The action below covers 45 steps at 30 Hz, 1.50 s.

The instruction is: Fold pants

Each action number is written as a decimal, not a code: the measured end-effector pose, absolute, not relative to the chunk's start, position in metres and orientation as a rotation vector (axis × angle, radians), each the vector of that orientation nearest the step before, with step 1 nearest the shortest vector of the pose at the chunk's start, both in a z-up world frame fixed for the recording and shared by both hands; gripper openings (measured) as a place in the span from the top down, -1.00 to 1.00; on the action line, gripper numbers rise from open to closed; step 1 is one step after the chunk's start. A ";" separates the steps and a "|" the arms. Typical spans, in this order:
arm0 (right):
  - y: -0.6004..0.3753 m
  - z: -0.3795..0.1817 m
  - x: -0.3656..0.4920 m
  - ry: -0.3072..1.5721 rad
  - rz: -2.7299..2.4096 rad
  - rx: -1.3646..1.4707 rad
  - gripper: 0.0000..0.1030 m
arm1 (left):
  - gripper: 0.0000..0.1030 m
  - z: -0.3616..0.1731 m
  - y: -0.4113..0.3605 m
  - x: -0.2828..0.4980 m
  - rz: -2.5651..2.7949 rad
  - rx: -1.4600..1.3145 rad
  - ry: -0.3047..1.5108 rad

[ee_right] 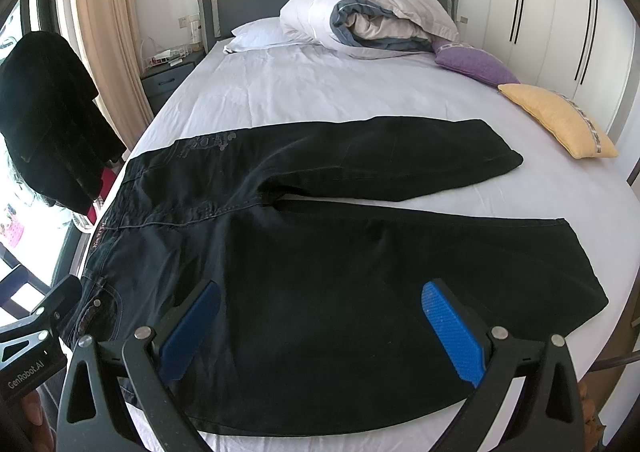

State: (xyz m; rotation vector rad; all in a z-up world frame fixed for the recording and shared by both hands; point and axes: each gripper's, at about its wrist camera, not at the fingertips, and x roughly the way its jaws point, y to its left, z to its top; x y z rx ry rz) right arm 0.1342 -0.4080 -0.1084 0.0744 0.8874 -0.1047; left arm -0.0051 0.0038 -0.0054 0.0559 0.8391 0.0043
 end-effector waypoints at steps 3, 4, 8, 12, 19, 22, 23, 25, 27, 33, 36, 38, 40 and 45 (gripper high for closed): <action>-0.408 -0.108 0.134 0.888 -0.105 0.075 -1.00 | -1.00 -0.005 0.004 -0.005 0.004 0.057 0.839; -0.407 -0.109 0.134 0.889 -0.105 0.076 -1.00 | -1.00 -0.005 0.004 -0.005 0.004 0.056 0.840; -0.407 -0.110 0.134 0.889 -0.105 0.075 -1.00 | -1.00 -0.005 0.004 -0.005 0.005 0.056 0.839; -0.408 -0.109 0.134 0.890 -0.104 0.076 -1.00 | -1.00 -0.007 0.005 -0.006 0.005 0.053 0.839; -0.407 -0.109 0.134 0.891 -0.104 0.076 -1.00 | -1.00 -0.007 0.005 -0.006 0.005 0.053 0.840; -0.406 -0.109 0.133 0.892 -0.104 0.076 -1.00 | -1.00 -0.007 0.005 -0.006 0.005 0.054 0.840; -0.406 -0.110 0.133 0.892 -0.103 0.076 -1.00 | -1.00 -0.008 0.005 -0.007 0.004 0.054 0.840; -0.407 -0.109 0.134 0.892 -0.104 0.077 -1.00 | -1.00 -0.007 0.005 -0.006 0.004 0.054 0.840; -0.405 -0.110 0.133 0.892 -0.103 0.076 -1.00 | -1.00 -0.007 0.005 -0.006 0.005 0.054 0.840; -0.403 -0.112 0.133 0.896 -0.100 0.075 -1.00 | -1.00 -0.012 0.007 -0.005 0.002 0.048 0.844; -0.399 -0.115 0.133 0.903 -0.096 0.071 -1.00 | -1.00 -0.015 0.009 -0.002 -0.007 0.035 0.852; -0.400 -0.118 0.138 0.912 -0.090 0.070 -1.00 | -1.00 -0.018 0.011 0.000 -0.014 0.029 0.853; -0.401 -0.120 0.141 0.920 -0.080 0.071 -1.00 | -1.00 -0.019 0.012 0.006 -0.022 0.023 0.860; -0.409 -0.120 0.153 0.933 0.017 0.075 -1.00 | -1.00 -0.023 0.021 0.043 -0.129 -0.009 0.902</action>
